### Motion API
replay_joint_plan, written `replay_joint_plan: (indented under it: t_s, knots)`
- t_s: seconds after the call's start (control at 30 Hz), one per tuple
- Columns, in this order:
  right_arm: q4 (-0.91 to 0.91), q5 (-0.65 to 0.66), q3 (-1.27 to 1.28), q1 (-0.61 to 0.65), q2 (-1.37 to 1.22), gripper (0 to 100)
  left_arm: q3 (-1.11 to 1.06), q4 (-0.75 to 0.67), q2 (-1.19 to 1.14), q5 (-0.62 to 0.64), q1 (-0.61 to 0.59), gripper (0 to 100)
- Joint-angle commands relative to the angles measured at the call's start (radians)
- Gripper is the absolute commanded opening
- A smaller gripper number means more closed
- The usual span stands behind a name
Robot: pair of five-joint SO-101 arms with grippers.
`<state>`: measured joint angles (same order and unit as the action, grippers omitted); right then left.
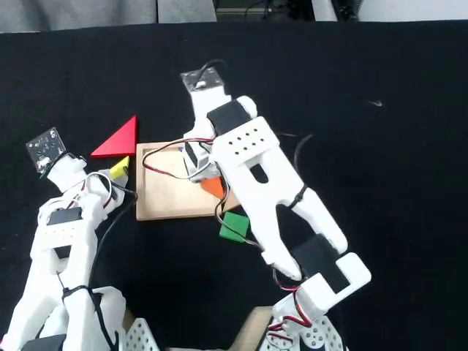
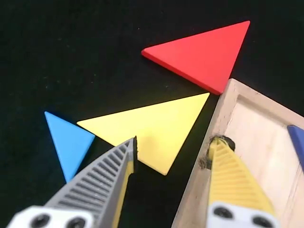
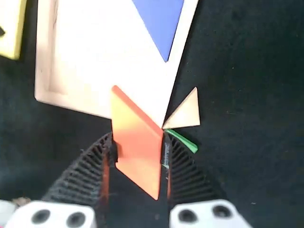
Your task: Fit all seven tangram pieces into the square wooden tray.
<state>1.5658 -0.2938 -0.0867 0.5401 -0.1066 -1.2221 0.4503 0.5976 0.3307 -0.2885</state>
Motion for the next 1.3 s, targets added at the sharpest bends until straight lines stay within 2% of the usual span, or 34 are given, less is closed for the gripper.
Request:
replay_joint_plan:
  t_s: [0.0,0.23,0.33,0.47,0.57,0.73,0.83,1.0,1.27]
  knots:
    - [-0.012,-0.078,-0.004,-0.003,0.005,1.1,0.005,0.000,0.014,0.002,-0.002,25]
    - [0.011,-0.094,0.081,0.006,0.065,1.1,0.005,0.000,0.014,0.002,-0.002,25]
    - [-0.117,-0.094,0.185,0.043,0.093,1.1,0.008,0.000,0.014,0.002,-0.001,25]
    - [-0.394,-0.100,0.395,0.114,0.094,1.1,0.008,0.000,0.014,0.002,0.001,25]
    - [-0.528,-0.169,0.481,0.120,0.105,1.1,0.008,0.000,0.014,0.002,0.001,25]
    - [-0.546,-0.213,0.444,0.118,0.096,1.1,0.010,-0.002,0.014,0.002,0.001,25]
    - [-0.546,-0.215,0.400,0.072,0.059,1.1,0.010,-0.002,0.014,0.002,0.001,25]
    - [-0.537,-0.206,0.321,0.015,-0.045,1.1,0.010,-0.002,0.014,0.002,0.001,25]
    - [-0.488,-0.146,0.236,0.011,-0.130,1.1,0.010,-0.002,0.014,0.002,0.001,25]
